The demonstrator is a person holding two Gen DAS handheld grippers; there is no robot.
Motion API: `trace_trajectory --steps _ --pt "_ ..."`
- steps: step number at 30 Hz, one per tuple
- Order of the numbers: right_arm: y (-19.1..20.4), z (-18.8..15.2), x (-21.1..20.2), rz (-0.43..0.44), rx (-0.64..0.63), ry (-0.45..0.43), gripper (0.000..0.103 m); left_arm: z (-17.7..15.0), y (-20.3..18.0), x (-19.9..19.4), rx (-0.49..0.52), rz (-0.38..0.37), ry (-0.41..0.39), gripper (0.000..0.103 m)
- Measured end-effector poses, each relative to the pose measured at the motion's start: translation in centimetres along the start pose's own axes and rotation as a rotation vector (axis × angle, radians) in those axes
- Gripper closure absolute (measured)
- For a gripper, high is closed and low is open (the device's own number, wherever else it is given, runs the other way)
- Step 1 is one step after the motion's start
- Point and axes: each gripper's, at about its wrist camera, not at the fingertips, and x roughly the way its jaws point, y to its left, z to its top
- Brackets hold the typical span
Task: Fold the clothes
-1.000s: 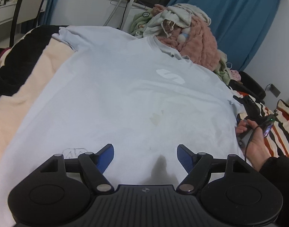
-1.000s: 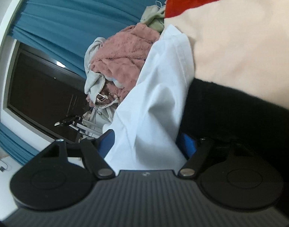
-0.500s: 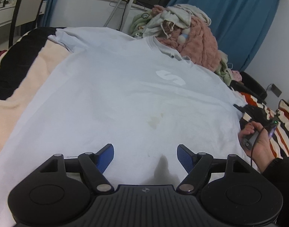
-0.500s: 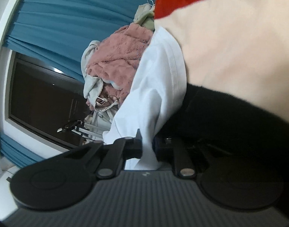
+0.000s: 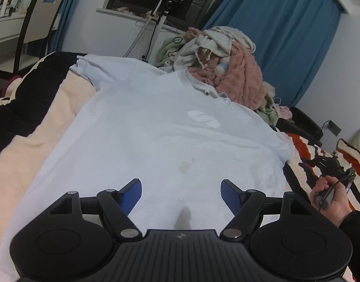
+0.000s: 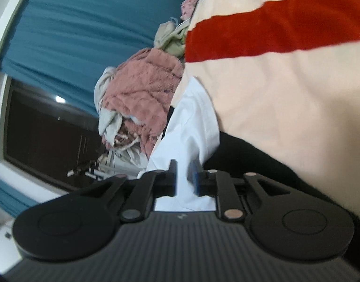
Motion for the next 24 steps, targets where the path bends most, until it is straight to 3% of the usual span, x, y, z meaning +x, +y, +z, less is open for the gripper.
trace_trajectory --steps 1,2,9,13,18,19,20,21,24 --pt "-0.2 -0.1 0.3 0.007 0.006 0.001 0.037 -0.1 0.0 -0.1 0.002 0.000 0.000 0.027" --pt "-0.5 -0.2 0.5 0.015 0.012 0.001 0.022 -0.1 -0.1 -0.1 0.004 0.000 0.000 0.027" --pt "-1.0 -0.7 5.4 0.092 -0.050 0.023 0.024 -0.1 -0.3 0.9 0.044 0.043 0.013 0.024" --pt "-1.3 -0.9 9.6 0.027 -0.162 -0.003 0.040 0.3 0.1 2.6 0.024 0.054 0.033 0.023" --pt "0.9 1.0 13.2 0.019 -0.238 -0.044 0.040 1.1 0.4 5.9 0.005 0.050 0.062 0.023" --pt "1.7 1.4 13.7 0.001 -0.270 -0.047 0.050 1.3 0.4 6.4 0.005 0.050 0.067 0.023" --pt "2.8 1.6 14.0 -0.031 -0.314 -0.046 0.075 1.4 0.5 6.8 0.003 0.051 0.071 0.023" --pt "3.9 1.8 14.3 -0.075 -0.368 -0.046 0.086 1.6 0.6 7.1 0.001 0.051 0.075 0.023" --pt "7.7 1.6 13.7 -0.156 -0.502 -0.089 0.096 2.1 1.2 7.1 -0.008 0.059 0.073 0.023"
